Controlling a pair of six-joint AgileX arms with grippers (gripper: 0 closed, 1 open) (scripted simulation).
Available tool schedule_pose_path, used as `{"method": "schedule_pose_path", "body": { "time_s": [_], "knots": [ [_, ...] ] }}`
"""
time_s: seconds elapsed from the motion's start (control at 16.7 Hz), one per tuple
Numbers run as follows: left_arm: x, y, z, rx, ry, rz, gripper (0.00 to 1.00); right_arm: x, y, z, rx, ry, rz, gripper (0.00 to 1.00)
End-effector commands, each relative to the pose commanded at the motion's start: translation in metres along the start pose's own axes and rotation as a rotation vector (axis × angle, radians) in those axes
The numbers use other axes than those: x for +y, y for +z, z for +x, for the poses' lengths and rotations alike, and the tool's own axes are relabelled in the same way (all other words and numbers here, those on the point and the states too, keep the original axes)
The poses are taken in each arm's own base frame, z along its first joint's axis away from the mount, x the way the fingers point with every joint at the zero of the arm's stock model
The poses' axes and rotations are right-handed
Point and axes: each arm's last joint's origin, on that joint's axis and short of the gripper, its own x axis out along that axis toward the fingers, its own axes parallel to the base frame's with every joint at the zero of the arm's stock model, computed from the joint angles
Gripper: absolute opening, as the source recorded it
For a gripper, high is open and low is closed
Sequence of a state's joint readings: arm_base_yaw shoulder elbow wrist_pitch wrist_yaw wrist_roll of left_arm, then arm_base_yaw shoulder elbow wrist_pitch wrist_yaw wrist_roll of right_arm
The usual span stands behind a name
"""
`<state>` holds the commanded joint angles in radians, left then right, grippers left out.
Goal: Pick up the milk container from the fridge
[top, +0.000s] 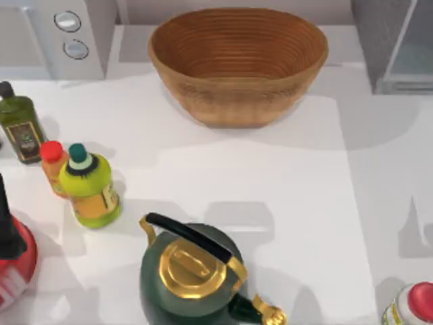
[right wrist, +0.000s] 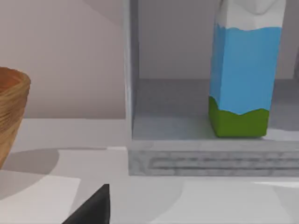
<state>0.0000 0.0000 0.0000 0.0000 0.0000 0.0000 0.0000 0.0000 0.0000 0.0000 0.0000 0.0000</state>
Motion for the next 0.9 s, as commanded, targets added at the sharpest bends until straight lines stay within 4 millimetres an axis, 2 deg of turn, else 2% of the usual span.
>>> {"method": "schedule_pose_path", "body": {
  "time_s": [0.24, 0.48, 0.72, 0.9],
  "knots": [
    [0.0, 0.0, 0.0, 0.0, 0.0, 0.0, 1.0, -0.001, 0.002, 0.002, -0.006, 0.0, -0.001, 1.0],
    [0.0, 0.0, 0.0, 0.0, 0.0, 0.0, 1.0, -0.007, 0.014, 0.012, -0.037, -0.002, -0.01, 1.0],
    [0.0, 0.0, 0.0, 0.0, 0.0, 0.0, 1.0, -0.02, 0.021, 0.037, -0.041, -0.006, -0.019, 1.0],
    [0.0, 0.0, 0.0, 0.0, 0.0, 0.0, 1.0, -0.036, 0.012, 0.06, -0.004, -0.006, -0.012, 1.0]
  ]
}}
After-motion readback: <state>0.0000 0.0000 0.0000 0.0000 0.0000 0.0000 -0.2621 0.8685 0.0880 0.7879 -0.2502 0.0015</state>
